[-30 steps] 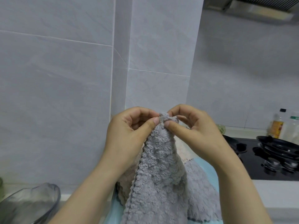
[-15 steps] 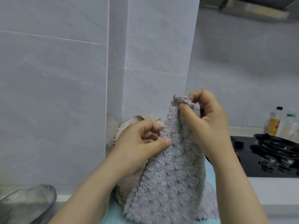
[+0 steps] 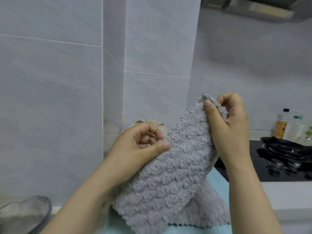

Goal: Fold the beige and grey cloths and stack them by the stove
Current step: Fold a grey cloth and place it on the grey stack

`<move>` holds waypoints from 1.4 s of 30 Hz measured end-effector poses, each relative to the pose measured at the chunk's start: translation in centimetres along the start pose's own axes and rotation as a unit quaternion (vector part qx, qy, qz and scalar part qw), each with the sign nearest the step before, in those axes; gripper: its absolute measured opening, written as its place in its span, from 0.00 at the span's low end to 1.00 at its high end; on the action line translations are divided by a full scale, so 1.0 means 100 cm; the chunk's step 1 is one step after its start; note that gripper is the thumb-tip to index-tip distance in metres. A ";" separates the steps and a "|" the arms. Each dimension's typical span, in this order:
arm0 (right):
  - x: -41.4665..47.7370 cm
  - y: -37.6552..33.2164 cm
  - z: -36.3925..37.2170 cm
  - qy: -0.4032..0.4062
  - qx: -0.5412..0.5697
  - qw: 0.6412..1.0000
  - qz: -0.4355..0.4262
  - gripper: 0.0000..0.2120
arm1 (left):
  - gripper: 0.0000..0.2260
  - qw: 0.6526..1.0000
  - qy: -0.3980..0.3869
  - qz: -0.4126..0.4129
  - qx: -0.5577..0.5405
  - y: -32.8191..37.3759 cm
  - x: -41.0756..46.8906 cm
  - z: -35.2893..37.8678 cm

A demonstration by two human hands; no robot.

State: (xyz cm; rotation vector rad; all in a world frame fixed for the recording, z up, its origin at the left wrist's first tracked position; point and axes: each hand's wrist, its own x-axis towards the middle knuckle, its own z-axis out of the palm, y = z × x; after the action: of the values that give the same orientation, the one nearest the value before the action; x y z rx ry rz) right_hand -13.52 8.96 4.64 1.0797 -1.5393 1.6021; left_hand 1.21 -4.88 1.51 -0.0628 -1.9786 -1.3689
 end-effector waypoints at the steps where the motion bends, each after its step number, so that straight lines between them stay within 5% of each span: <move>1: 0.000 0.002 0.000 0.002 -0.009 1.000 0.001 0.09 | 0.13 1.000 -0.018 -0.016 -0.009 0.000 -0.001 0.001; 9: -0.002 0.011 0.000 0.026 -0.024 0.999 0.023 0.09 | 0.12 0.991 -0.070 -0.109 0.030 -0.014 0.000 -0.001; 15: 0.000 0.018 -0.003 0.080 -0.038 0.996 0.023 0.09 | 0.12 0.964 -0.120 -0.134 0.194 -0.015 -0.003 -0.013; 21: -0.002 0.028 -0.007 0.086 -0.066 0.994 0.023 0.11 | 0.08 0.929 0.033 -0.079 0.360 -0.024 0.002 -0.023; 25: -0.002 0.036 -0.010 0.099 -0.073 0.992 0.039 0.11 | 0.06 0.926 0.125 -0.030 0.355 -0.027 0.004 -0.020; 31: -0.004 0.046 -0.022 0.130 -0.096 0.985 0.053 0.12 | 0.10 0.942 0.161 -0.010 0.293 -0.031 0.006 -0.019; 36: -0.008 0.059 -0.022 0.120 -0.130 0.979 0.102 0.14 | 0.02 0.941 0.088 -0.039 0.324 -0.034 0.006 -0.027; 42: -0.005 0.064 -0.032 0.084 -0.140 0.978 0.133 0.16 | 0.19 0.923 0.167 -0.017 0.345 -0.030 0.006 -0.020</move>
State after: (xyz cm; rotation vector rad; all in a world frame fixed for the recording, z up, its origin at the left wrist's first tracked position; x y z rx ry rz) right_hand -19.40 11.64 1.42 0.5903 -1.7852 1.5425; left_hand 0.50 -8.05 -0.19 0.5008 -2.0481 -0.5809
